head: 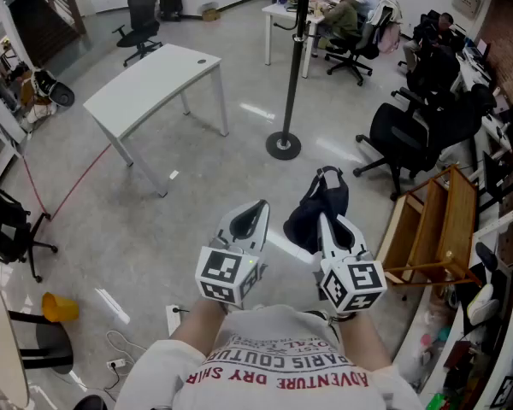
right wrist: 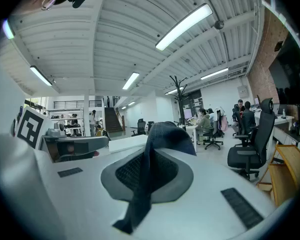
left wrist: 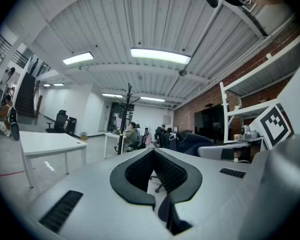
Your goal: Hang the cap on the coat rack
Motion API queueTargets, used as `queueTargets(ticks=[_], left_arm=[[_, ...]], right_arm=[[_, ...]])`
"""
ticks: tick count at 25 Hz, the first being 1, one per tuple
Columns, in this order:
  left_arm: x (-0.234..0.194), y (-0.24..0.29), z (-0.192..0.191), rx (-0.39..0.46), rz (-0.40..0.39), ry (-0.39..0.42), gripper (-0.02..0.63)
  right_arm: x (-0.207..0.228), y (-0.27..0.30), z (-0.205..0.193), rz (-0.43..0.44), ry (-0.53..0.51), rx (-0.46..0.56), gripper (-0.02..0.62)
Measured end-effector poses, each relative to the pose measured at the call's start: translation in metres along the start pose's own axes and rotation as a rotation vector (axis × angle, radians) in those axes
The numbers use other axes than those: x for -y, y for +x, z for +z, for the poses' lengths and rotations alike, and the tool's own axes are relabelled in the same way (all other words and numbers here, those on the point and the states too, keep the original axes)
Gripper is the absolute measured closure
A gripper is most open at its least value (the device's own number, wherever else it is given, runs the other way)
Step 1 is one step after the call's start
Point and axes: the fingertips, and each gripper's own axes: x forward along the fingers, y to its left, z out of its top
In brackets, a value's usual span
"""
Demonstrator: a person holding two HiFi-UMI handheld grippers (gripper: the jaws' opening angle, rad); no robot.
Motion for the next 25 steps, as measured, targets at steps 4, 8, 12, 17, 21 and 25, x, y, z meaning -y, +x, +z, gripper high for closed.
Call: queueTargets(ticks=[4,8,12,17,21,25], left_arm=[[0.000,0.005,-0.003,0.000,-0.002,-0.030,0.600],[0.002,0.010,-0.006,-0.005,-0.012,-0.031,0.600],[-0.001,0.014,-0.009,-0.009,-0.018,-0.043,0.600],[-0.010,0.019,-0.009,-0.007,-0.016,-0.059,0.600],[-0.027,0.019,-0.013,-0.013,0.003,-0.098,0.600],[-0.040,0.021,-0.025,-0.030,0.026,-0.133,0.601]], right_arm=[[0.003,0.003,-0.005,0.001,0.004,-0.013,0.577],[0.005,0.006,-0.007,0.007,0.022,-0.014,0.577],[0.007,0.010,-0.008,0.005,0.040,-0.017,0.577],[0.008,0.021,-0.011,0.005,0.037,-0.043,0.577],[0.008,0.029,-0.013,-0.001,0.036,-0.065,0.577],[0.013,0.039,-0.021,-0.003,0.043,-0.092,0.577]])
